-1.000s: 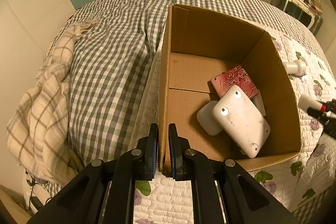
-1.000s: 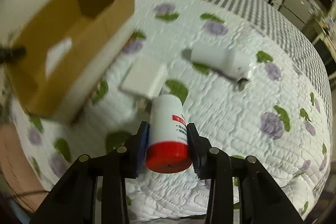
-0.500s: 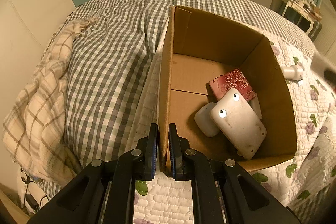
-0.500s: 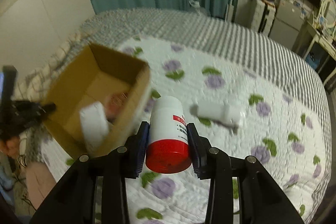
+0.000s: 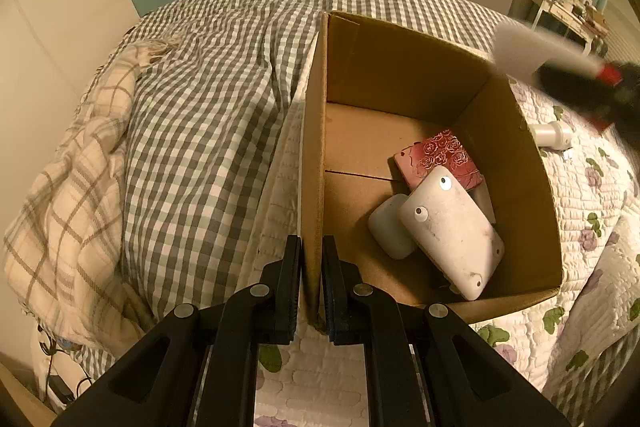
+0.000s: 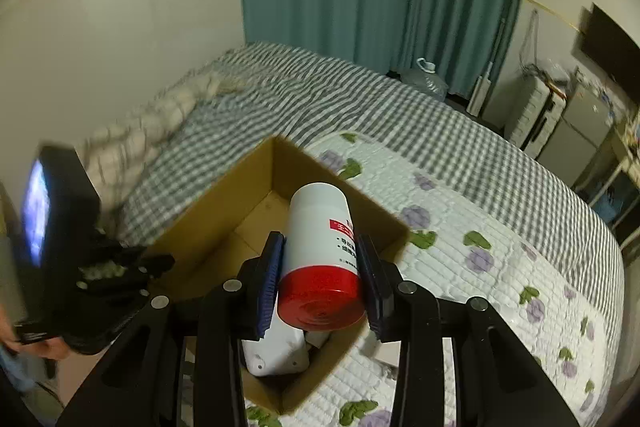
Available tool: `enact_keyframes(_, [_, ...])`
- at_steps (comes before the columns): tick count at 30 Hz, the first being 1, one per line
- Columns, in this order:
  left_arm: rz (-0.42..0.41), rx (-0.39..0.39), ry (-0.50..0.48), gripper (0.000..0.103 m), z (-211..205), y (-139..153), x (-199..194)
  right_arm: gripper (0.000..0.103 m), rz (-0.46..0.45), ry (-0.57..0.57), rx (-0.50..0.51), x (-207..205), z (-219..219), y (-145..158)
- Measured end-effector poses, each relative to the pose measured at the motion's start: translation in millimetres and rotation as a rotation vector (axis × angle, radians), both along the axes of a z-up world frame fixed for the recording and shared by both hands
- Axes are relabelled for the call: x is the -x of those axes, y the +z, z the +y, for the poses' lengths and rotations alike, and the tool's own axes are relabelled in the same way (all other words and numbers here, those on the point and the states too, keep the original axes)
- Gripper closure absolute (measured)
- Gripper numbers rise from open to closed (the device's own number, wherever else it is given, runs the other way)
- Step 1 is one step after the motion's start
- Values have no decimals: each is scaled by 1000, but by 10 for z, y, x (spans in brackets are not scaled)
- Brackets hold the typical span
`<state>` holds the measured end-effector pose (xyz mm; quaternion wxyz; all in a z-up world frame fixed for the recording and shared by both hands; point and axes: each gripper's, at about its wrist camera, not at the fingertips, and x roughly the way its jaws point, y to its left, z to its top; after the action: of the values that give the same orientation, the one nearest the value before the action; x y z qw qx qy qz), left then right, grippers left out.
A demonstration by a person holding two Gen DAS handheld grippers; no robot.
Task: Organize rigid objects
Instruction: 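Carry the red-capped bottle into the box and release it, then grasp the white square charger plug with the right gripper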
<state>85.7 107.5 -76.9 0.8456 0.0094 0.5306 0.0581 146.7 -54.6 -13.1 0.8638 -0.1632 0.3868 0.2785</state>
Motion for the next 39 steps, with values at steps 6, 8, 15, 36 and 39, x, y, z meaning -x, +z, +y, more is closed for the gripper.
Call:
enact_keyframes(6, [0, 13, -8, 93, 17, 5, -4, 67, 2, 37, 93, -31, 237, -423])
enact_keyframes(8, [-2, 17, -11, 93, 20, 10, -7, 67, -3, 41, 106, -34, 275, -485])
enact_keyframes(15, [-3, 27, -18, 93, 44, 0, 9, 67, 26, 47, 104, -50, 300, -613])
enact_keyframes(36, [0, 7, -13, 93, -6, 65, 49, 27, -152, -155, -95, -162, -896, 165])
enact_keyframes(39, [3, -6, -9, 93, -30, 68, 51, 27, -153, -218, -84, -235, -1174, 124])
